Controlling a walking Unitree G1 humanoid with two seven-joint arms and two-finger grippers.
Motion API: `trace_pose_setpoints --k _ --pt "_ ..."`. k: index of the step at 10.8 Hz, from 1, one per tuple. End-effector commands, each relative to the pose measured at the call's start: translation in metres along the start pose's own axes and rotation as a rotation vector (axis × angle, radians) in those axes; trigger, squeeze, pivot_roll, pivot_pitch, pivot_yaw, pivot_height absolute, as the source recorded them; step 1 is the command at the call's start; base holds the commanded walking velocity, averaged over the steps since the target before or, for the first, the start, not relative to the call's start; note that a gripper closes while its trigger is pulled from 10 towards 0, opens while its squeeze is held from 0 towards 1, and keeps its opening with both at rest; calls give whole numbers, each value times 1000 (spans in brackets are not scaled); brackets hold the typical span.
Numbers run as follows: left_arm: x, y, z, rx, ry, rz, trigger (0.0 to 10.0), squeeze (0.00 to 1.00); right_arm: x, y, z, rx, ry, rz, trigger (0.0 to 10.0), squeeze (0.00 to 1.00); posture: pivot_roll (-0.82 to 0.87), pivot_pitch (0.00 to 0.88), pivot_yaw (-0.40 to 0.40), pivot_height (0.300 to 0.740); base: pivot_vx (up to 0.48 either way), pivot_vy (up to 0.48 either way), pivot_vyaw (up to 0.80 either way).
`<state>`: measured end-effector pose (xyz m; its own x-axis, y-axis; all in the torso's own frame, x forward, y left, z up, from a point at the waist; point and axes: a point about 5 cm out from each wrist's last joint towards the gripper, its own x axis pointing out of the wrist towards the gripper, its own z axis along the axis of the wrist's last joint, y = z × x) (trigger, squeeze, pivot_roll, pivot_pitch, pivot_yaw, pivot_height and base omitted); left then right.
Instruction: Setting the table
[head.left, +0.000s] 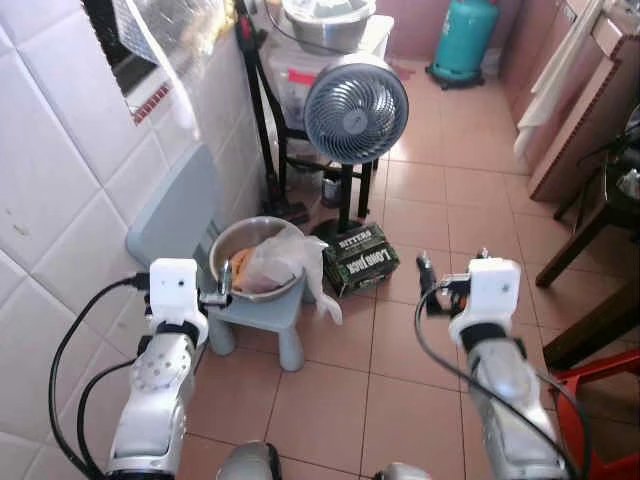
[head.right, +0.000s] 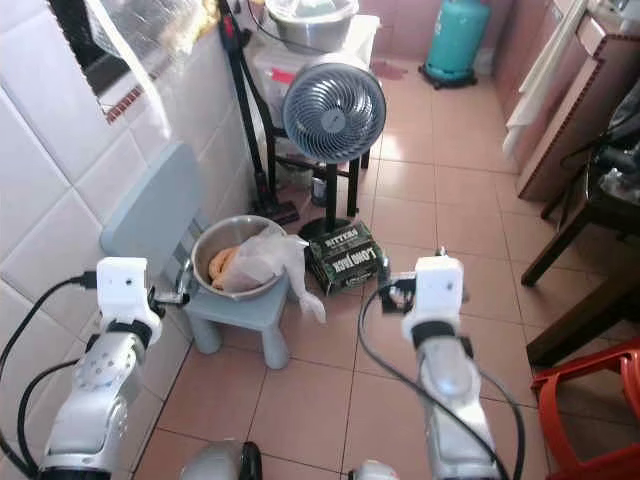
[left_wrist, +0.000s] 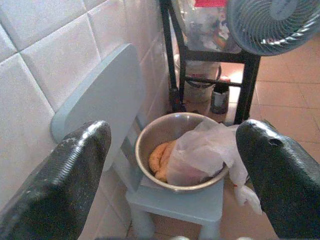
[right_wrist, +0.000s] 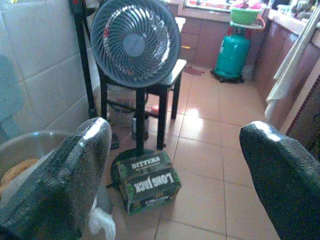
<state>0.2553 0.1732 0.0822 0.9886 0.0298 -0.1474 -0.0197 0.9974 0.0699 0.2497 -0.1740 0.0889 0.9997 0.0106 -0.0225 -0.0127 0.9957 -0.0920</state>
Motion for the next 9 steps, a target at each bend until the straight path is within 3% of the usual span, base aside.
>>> trace_pose_setpoints --k 1,3,6,9 --pt "1 -1 -1 5 4 -8 10000 0 2 1 3 10 -15 3 10000 0 6 16 53 740 -296 0 -500" --pt "7 -9 8 -11 -23 -20 10000 0 9 0 7 -2 -29 4 10000 0 2 35 48 740 -351 0 -306" --pt "6 -8 7 -8 -19 -27 10000 0 7 2 6 -9 -17 16 10000 0 -4 60 44 740 -430 0 -800" --pt "6 -12 9 -29 -36 -53 10000 0 5 1 6 -14 -13 10 10000 0 -13 71 46 740 0 0 -800"
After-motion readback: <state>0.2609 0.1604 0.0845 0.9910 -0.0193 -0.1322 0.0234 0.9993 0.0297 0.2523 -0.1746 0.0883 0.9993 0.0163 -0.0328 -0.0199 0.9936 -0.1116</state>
